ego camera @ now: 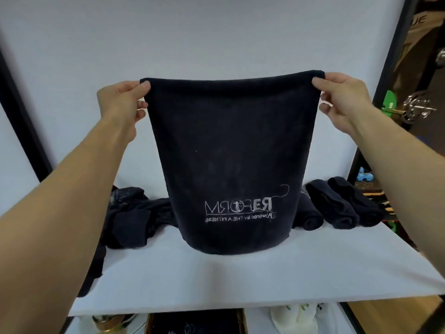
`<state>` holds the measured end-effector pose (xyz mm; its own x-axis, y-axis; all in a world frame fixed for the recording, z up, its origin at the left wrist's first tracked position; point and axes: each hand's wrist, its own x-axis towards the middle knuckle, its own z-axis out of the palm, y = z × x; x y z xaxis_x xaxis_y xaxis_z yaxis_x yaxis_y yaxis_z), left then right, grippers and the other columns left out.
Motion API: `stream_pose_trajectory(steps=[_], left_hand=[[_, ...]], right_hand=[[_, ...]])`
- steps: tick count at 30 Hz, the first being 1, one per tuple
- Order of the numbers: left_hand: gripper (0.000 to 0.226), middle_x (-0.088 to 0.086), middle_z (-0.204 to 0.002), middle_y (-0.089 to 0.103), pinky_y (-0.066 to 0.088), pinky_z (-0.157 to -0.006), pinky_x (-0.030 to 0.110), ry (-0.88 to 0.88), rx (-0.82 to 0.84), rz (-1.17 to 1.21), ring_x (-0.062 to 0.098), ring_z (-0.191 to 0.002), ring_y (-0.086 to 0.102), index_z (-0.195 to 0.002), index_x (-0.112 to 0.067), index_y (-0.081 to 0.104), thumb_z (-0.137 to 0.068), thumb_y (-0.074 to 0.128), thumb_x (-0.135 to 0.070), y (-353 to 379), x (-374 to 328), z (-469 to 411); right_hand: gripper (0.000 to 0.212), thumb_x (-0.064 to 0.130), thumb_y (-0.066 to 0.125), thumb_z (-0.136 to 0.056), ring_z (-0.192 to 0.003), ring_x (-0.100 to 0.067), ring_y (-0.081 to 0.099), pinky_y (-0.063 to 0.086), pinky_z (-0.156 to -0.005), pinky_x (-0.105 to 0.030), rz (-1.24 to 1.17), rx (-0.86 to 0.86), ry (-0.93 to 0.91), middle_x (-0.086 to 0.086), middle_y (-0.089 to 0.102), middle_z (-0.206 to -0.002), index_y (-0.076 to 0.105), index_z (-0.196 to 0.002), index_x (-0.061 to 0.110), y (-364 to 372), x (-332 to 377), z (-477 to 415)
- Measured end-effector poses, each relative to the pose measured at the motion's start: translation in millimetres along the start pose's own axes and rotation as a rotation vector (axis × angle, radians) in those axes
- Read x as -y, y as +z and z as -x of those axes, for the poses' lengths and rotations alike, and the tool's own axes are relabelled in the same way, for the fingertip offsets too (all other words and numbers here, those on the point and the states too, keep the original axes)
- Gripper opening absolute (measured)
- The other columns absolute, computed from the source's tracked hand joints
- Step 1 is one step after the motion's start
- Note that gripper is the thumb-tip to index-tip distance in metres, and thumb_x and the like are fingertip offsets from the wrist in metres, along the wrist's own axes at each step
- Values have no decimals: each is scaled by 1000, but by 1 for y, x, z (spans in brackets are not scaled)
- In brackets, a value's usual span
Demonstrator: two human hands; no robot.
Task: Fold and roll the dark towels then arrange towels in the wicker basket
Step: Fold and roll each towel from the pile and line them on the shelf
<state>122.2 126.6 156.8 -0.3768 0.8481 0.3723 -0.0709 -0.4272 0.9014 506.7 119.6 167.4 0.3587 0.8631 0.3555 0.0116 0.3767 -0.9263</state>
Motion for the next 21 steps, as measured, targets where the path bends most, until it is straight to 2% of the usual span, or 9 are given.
stream_pose_trajectory(steps=[4,10,13,16,17,19,21], left_hand=[[10,2,-88,66,50,-63,26,9,27,-18,11,-50,52,-91,-14,62,-88,70,-20,13,-1,-34],[8,-1,-82,64,49,-60,23,77,39,41,8,-49,49,-85,-18,63,-89,69,-23,30,-17,-52],[9,-7,-80,67,43,-60,24,164,5,12,8,-59,56,-81,-25,65,-85,72,-29,25,-24,-34],[7,-5,-88,70,54,-76,26,205,-2,10,11,-76,66,-82,-24,68,-83,73,-29,12,-16,-7],[6,0,-91,71,57,-82,30,204,10,39,15,-81,68,-84,-22,69,-83,73,-26,7,-10,8],[3,6,-94,72,57,-86,33,159,28,70,23,-88,70,-87,-18,71,-85,72,-18,-7,11,45],[5,7,-93,73,57,-83,33,69,-1,24,23,-88,70,-90,-18,72,-87,70,-14,-22,41,86]], right_hand=[[15,18,71,-87,-83,-7,63,46,-77,-27,-70,45,-23,9,73,-95,71,-101,23,14,-1,-27],[15,18,68,-90,-84,-10,65,51,-76,-27,-206,50,-92,6,74,-96,69,-105,21,28,12,-44],[17,21,70,-88,-88,-10,65,52,-84,-29,-233,54,-113,6,74,-100,70,-105,23,16,16,-29],[13,24,71,-86,-90,-9,63,45,-83,-29,-247,73,-95,7,71,-100,70,-100,25,0,4,-6],[10,24,70,-87,-89,-8,63,42,-82,-28,-260,89,-81,8,71,-98,70,-96,25,-8,-3,7],[7,21,71,-85,-84,-9,62,41,-80,-28,-266,117,-30,7,71,-92,69,-91,22,-29,-27,40],[24,23,79,-73,-85,-14,64,46,-83,-30,-242,138,58,0,72,-92,69,-93,15,-51,-62,77]])
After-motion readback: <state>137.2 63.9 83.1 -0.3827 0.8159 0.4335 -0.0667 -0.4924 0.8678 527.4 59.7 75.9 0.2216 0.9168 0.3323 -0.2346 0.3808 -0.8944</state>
